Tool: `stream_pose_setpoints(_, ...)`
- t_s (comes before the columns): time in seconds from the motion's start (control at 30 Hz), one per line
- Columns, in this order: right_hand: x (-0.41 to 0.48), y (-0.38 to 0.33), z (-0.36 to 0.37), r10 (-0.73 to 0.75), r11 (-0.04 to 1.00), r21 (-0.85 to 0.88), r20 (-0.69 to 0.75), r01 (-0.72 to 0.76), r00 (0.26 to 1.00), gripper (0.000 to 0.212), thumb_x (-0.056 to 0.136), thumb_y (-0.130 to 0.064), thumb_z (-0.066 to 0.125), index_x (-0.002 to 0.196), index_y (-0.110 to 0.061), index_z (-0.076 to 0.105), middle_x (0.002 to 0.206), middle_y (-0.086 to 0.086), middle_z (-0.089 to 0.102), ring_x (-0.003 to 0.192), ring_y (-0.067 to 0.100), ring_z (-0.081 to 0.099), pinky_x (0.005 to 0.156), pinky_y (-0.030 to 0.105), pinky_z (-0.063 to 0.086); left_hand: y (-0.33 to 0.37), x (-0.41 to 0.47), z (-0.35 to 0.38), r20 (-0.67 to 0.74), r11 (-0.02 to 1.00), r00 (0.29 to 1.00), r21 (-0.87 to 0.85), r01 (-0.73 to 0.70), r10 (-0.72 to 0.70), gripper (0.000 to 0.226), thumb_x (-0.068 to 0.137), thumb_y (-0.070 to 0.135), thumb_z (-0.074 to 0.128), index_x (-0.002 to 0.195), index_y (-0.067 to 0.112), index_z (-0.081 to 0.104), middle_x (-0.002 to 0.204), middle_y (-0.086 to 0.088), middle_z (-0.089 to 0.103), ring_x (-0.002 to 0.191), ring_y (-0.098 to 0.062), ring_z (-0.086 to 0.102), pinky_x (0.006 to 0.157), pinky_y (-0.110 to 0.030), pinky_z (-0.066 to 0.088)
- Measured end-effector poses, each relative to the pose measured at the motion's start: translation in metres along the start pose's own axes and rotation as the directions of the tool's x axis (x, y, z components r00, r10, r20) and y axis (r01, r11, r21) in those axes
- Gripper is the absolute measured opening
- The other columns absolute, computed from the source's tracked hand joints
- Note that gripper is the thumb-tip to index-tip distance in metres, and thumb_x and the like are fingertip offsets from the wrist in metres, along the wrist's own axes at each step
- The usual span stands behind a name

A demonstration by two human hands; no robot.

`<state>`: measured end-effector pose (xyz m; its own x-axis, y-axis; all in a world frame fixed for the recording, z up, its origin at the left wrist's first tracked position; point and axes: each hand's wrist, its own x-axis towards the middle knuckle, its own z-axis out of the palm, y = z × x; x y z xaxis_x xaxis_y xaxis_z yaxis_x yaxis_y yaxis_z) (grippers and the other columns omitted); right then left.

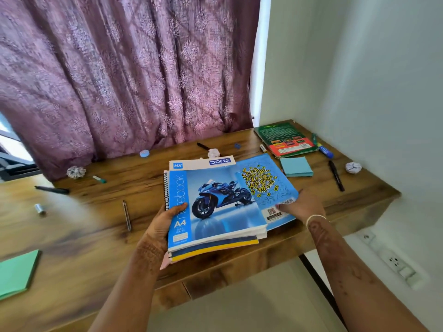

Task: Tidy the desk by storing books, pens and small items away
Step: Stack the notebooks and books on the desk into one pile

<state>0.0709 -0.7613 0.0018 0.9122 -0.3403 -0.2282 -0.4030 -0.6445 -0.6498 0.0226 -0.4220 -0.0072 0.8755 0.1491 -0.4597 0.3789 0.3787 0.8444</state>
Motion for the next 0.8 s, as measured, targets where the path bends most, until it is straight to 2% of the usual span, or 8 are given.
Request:
stream_pose_setpoints(0.13,-0.002,-0.017,-0.006,-0.033,0.874,0.481,-0.072,0.064,0.997,0.034,0.081,-0.007,0.074,0.11,-0.001,0.056,0.111,0.017,0.067,0.085,0.026,0.064,0.075,0.035,0.052,0.001,-0.002,-0.008,-0.016,1.0,0.999,0.001,0.028,-0.028,0.045,0.084,0.015,0.07,0.124,0.002,0.054,0.087,-0.015,0.073,0.05,-0.022,0.069,0.043,-0.029,0.056)
stream_pose_setpoints(0.2,-0.012,-0.032,-0.011,-0.088,0.82,0.55,-0.155,0.16,0.984,0.031,0.083,-0.005,0.07,0.11,-0.006,0.055,0.109,0.018,0.067,0.083,0.025,0.065,0.073,0.035,0.053,0.003,-0.002,-0.014,-0.011,0.999,0.999,0.006,0.038,-0.038,0.055,0.08,0.018,0.073,0.129,0.003,0.053,0.108,-0.021,0.069,0.055,-0.025,0.07,0.048,-0.033,0.058)
stream_pose_setpoints(0.3,-0.035,-0.067,-0.025,-0.219,0.805,0.469,-0.334,0.364,0.917,0.019,0.085,-0.013,0.068,0.101,-0.018,0.058,0.098,0.01,0.068,0.081,0.025,0.065,0.077,0.037,0.054,0.009,-0.005,-0.016,-0.01,0.999,0.999,-0.01,0.039,-0.039,0.054,0.08,0.017,0.074,0.128,0.004,0.054,0.11,-0.021,0.068,0.056,-0.026,0.071,0.048,-0.034,0.058)
stream_pose_setpoints(0.43,-0.079,-0.116,-0.035,-0.49,0.769,0.091,-0.552,0.632,0.675,0.017,0.089,-0.017,0.065,0.099,-0.004,0.069,0.085,0.01,0.068,0.071,0.026,0.061,0.061,0.021,0.033,0.017,-0.008,-0.006,0.007,0.999,0.999,-0.023,0.044,-0.044,0.052,0.08,0.015,0.074,0.128,0.007,0.054,0.107,-0.019,0.069,0.058,-0.026,0.071,0.047,-0.034,0.058)
stream_pose_setpoints(0.57,-0.116,-0.136,-0.004,-0.79,0.602,-0.228,-0.304,0.765,0.532,0.028,0.086,-0.012,0.063,0.113,-0.017,0.07,0.094,0.014,0.073,0.068,0.027,0.066,0.065,0.033,0.056,0.022,-0.013,0.012,0.054,0.997,0.998,-0.072,0.042,-0.038,0.047,0.081,0.011,0.073,0.123,0.011,0.053,0.099,-0.016,0.071,0.058,-0.027,0.071,0.045,-0.034,0.057)
stream_pose_setpoints(0.63,-0.13,-0.134,0.019,-0.872,0.489,-0.335,-0.17,0.805,0.459,0.042,0.079,-0.006,0.058,0.119,-0.016,0.067,0.101,0.012,0.073,0.082,0.029,0.071,0.072,0.039,0.059,0.022,-0.014,0.018,0.099,0.994,0.995,-0.103,0.027,-0.017,0.047,0.079,0.009,0.073,0.123,0.008,0.053,0.093,-0.016,0.071,0.056,-0.027,0.071,0.046,-0.035,0.056)
stream_pose_setpoints(0.73,-0.153,-0.132,0.043,-0.939,0.243,-0.563,0.069,0.79,0.338,0.052,0.079,-0.007,0.062,0.131,-0.012,0.058,0.125,0.006,0.066,0.11,0.021,0.065,0.084,0.032,0.055,0.024,-0.014,0.028,0.188,0.992,0.982,-0.12,0.03,-0.007,0.065,0.072,0.015,0.072,0.133,0.005,0.051,0.098,-0.02,0.07,0.065,-0.032,0.072,0.053,-0.041,0.058)
stream_pose_setpoints(0.8,-0.169,-0.136,0.052,-0.881,0.224,-0.564,0.231,0.795,0.412,0.052,0.094,-0.01,0.048,0.145,-0.011,0.039,0.145,0.007,0.048,0.129,0.022,0.05,0.099,0.036,0.047,0.025,-0.015,0.035,0.245,0.992,0.969,-0.122,0.036,-0.005,0.053,0.086,0.017,0.058,0.136,0.002,0.048,0.084,-0.017,0.072,0.06,-0.028,0.071,0.048,-0.035,0.056)
